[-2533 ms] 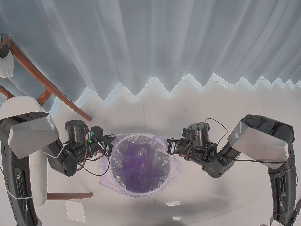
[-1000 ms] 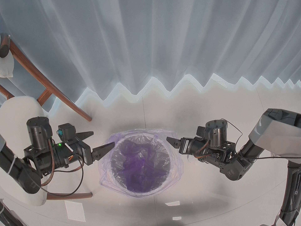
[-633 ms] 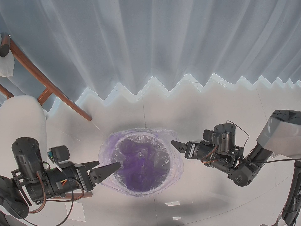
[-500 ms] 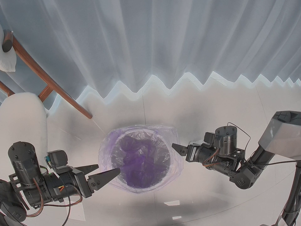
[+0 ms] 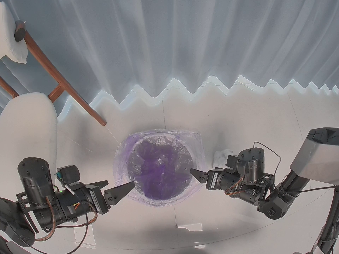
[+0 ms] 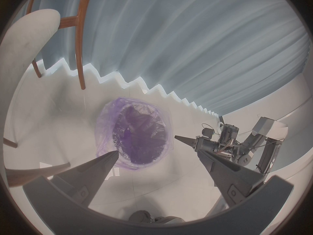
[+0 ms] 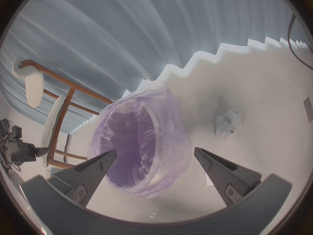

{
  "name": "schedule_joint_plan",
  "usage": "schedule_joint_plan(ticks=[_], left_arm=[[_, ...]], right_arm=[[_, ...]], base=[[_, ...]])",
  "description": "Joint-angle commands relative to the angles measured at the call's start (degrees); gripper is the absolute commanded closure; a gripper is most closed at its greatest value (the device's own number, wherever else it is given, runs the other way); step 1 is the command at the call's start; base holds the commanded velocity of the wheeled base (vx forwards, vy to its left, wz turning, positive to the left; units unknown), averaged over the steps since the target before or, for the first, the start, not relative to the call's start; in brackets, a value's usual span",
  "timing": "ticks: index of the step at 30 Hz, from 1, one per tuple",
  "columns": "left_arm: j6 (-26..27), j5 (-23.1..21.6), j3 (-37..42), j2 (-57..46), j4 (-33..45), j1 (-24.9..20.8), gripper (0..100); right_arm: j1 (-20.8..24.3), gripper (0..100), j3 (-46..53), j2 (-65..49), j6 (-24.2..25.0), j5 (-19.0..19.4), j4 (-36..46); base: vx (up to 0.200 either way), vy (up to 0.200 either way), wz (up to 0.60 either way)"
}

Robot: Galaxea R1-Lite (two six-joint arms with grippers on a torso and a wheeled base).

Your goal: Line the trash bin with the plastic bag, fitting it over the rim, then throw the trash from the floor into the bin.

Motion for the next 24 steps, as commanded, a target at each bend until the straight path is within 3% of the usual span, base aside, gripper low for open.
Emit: schedule_joint_plan(ticks=[1,5,8,16,24], left_arm=[[-0.03,-0.03,-2.46,3.21,-0.03,0.52,0],[0.67,0.06,-2.37,3.65,0.94,1.23,0],[4.10,1.99,-2.19,4.88,1.03,1.31,0],[11.31,4.63,-2.28,5.32,1.03,1.31,0],[13.59,5.86,-0.17,5.76,1.82,1.31,0]], right_arm=[[0.18,0,0.28,0.00,0.10,-0.11,0.00],[0.27,0,0.81,0.44,-0.52,-1.07,0.09],[0.27,0,-1.30,1.23,-0.78,-2.83,0.71],[1.58,0,-10.97,2.90,-2.63,-3.89,8.88],[3.61,0,-15.37,4.22,-2.19,-5.29,12.48]], base=[[0.000,-0.200,0.00],[0.000,-0.200,0.00],[0.000,-0.200,0.00],[0.000,0.000,0.00],[0.000,0.000,0.00]])
